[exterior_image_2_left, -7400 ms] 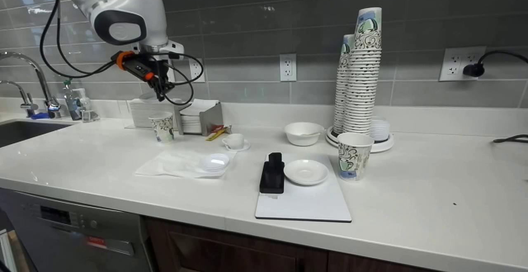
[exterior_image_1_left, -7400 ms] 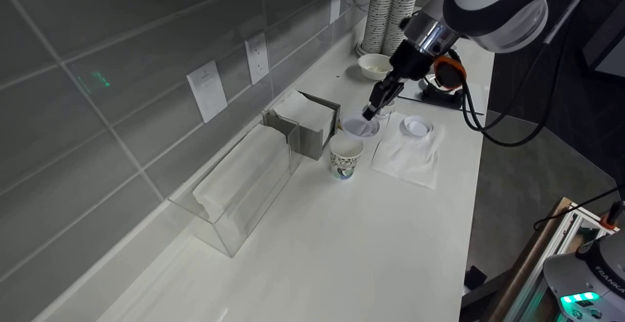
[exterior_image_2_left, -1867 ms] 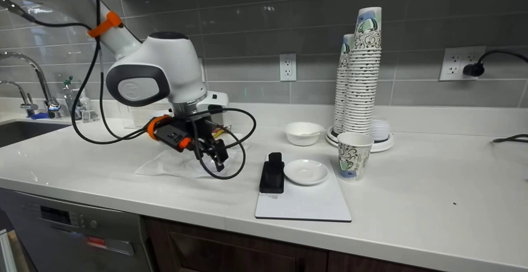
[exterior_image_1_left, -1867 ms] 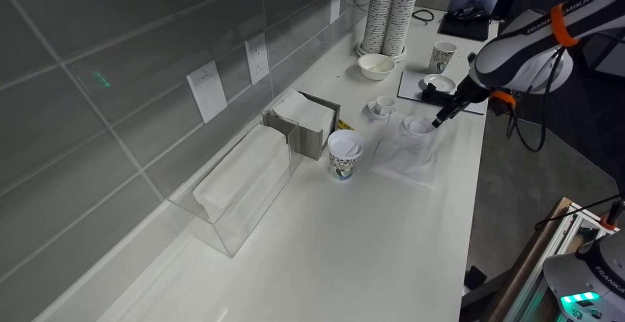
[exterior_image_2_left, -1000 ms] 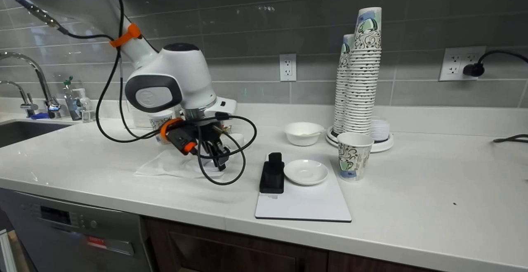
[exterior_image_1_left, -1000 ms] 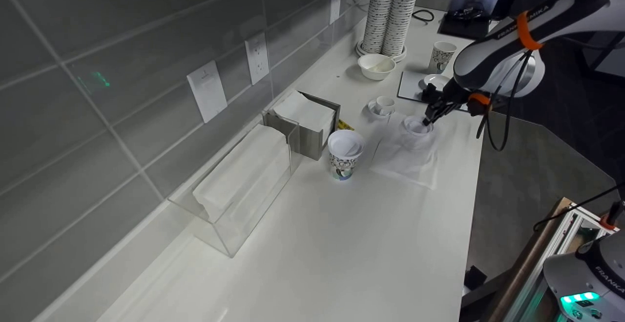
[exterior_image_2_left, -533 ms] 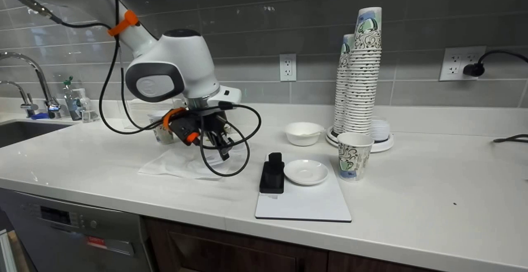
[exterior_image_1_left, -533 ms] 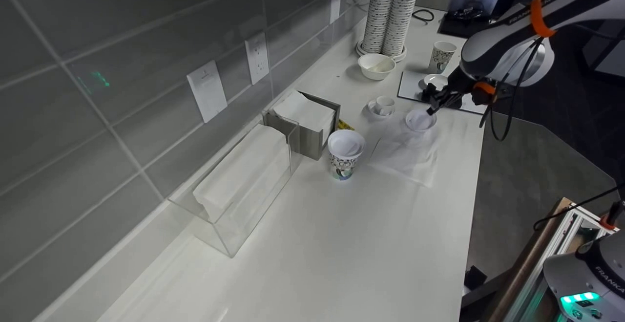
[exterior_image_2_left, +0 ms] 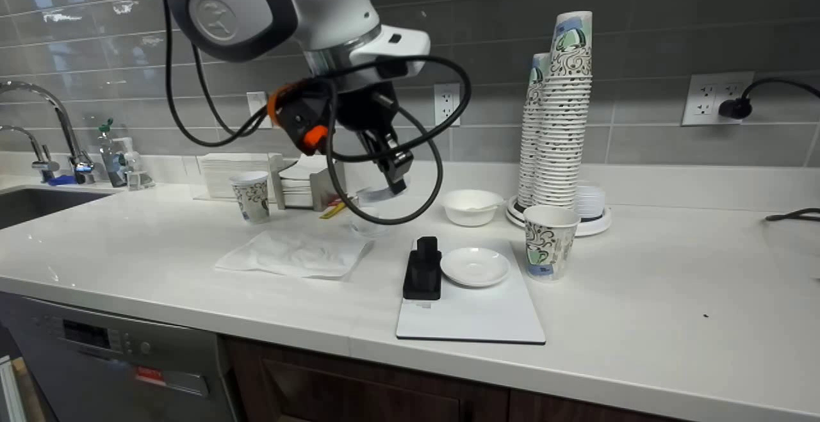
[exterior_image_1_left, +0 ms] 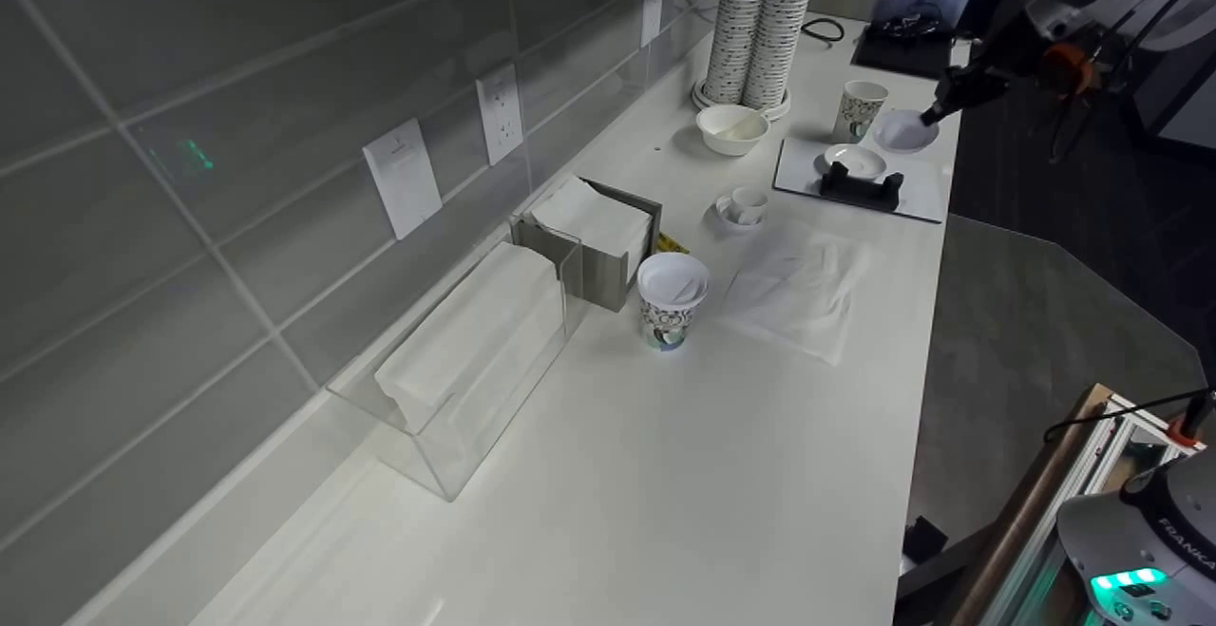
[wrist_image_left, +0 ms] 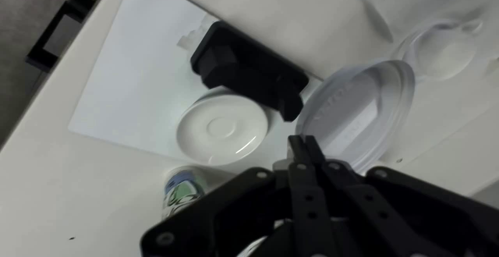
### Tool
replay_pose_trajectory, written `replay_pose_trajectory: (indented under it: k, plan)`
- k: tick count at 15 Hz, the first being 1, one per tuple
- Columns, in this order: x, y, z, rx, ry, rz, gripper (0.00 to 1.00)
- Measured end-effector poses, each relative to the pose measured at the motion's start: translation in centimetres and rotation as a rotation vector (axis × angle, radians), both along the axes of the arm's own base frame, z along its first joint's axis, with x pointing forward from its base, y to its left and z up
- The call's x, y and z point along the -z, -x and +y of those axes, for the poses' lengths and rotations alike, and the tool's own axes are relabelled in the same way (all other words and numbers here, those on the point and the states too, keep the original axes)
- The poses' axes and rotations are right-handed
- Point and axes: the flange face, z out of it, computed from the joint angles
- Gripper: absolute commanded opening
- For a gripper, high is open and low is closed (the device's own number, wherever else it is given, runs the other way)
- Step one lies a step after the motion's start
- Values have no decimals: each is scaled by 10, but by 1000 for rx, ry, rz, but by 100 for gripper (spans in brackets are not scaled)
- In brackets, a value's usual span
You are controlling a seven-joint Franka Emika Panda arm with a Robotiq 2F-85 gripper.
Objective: Put the left lid on the left cup and the right lid on the right cup
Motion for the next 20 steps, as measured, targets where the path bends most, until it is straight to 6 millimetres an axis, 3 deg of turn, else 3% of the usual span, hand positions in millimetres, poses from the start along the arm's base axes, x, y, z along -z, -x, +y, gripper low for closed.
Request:
replay_pose_trajectory:
  k: [2,4,14,20]
  plan:
    - [-17,6,-28,71,-32,-11,1]
    - [-26,4,-40,87,-49,-15,1]
    - [-20,-4,-39,106,-65,0,0]
    - [-8,-41,-38,240,-145,59,0]
